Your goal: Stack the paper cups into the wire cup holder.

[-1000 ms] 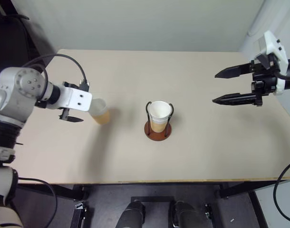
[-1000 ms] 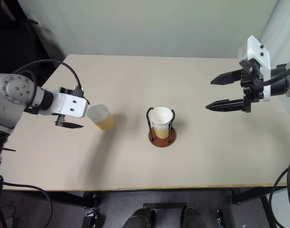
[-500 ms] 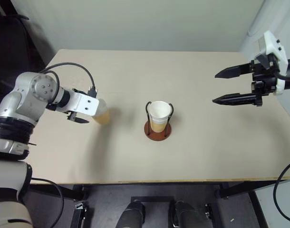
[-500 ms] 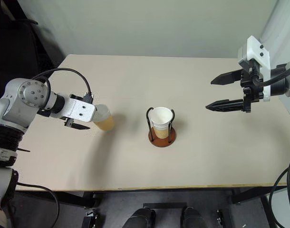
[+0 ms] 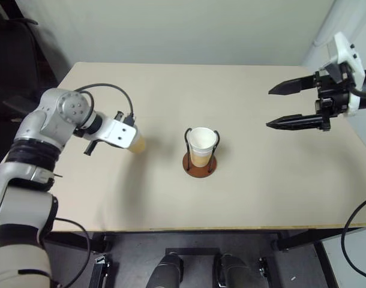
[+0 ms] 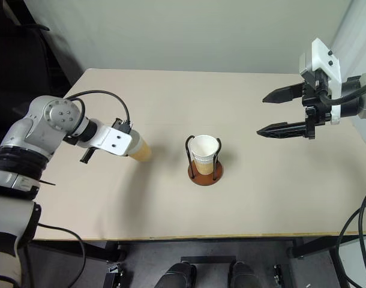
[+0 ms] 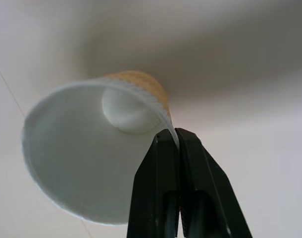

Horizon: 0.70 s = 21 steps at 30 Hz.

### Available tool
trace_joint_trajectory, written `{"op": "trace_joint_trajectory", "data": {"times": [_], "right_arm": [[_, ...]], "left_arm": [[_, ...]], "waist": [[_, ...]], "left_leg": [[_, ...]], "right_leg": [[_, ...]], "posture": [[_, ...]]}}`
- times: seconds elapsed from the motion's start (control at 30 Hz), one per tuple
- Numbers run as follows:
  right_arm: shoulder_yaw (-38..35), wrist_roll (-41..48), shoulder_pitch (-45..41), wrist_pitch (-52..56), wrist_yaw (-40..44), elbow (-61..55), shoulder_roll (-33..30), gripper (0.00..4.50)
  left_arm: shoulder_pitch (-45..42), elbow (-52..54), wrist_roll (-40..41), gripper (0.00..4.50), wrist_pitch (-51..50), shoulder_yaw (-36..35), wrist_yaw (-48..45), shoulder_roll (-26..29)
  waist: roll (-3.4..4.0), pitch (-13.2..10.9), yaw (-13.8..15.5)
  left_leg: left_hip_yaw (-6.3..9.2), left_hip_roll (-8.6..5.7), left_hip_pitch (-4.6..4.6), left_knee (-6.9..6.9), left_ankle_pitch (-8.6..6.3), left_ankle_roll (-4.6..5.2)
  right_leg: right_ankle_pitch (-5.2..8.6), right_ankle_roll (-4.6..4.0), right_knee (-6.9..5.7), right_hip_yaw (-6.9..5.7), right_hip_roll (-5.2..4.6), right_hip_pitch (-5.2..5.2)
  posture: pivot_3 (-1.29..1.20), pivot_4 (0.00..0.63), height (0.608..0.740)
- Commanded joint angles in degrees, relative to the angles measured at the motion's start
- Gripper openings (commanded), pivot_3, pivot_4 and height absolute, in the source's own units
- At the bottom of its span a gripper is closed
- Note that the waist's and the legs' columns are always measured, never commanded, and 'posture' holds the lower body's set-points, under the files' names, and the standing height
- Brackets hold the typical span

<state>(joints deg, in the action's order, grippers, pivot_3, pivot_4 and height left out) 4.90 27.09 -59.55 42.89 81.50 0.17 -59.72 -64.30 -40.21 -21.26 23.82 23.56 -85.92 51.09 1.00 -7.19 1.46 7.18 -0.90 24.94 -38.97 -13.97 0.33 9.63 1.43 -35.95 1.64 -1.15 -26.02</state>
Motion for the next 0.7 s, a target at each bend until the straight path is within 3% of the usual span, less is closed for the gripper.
{"op": "trace_joint_trajectory", "data": {"times": [0.03,0.2,0.5,0.7], "right_arm": [[-3.4,2.0,-1.6,0.3,0.4,-1.1,-0.6,4.5],[-4.8,4.7,-2.6,2.6,0.0,-1.8,-0.3,4.5],[-5.8,6.0,-3.7,3.2,-1.2,-1.9,-0.1,4.5],[-6.5,6.4,-2.2,3.2,-1.7,-2.7,-0.2,4.5]], "left_arm": [[-3.9,-0.4,3.1,0.07,-1.1,-0.9,-4.8,-1.2],[-7.6,0.2,9.5,0.07,-3.7,2.8,-6.6,-1.9],[-15.3,-3.8,11.5,0.07,-2.8,6.4,-6.6,-4.9],[-13.0,0.8,14.4,0.07,-4.2,8.1,-6.6,-3.6]], "waist": [[0.0,0.0,0.0],[0.0,0.0,0.0],[0.0,0.0,0.0],[0.0,0.0,0.0]], "left_leg": [[0.0,0.0,0.01,0.0,0.0,0.0],[-0.01,0.01,0.03,0.05,-0.01,0.01],[-0.01,0.01,0.03,0.02,0.0,0.02],[-0.03,0.02,0.07,0.02,-0.01,0.05]], "right_leg": [[-0.01,0.02,0.01,0.0,0.0,0.0],[-0.18,0.31,0.05,0.0,0.0,-0.02],[-0.18,0.3,0.05,0.02,0.0,-0.01],[-0.19,0.33,0.08,0.03,0.0,-0.01]], "posture": [[0.0,0.15,0.74],[0.0,0.15,0.74],[0.0,0.15,0.74],[0.0,0.15,0.74]]}}
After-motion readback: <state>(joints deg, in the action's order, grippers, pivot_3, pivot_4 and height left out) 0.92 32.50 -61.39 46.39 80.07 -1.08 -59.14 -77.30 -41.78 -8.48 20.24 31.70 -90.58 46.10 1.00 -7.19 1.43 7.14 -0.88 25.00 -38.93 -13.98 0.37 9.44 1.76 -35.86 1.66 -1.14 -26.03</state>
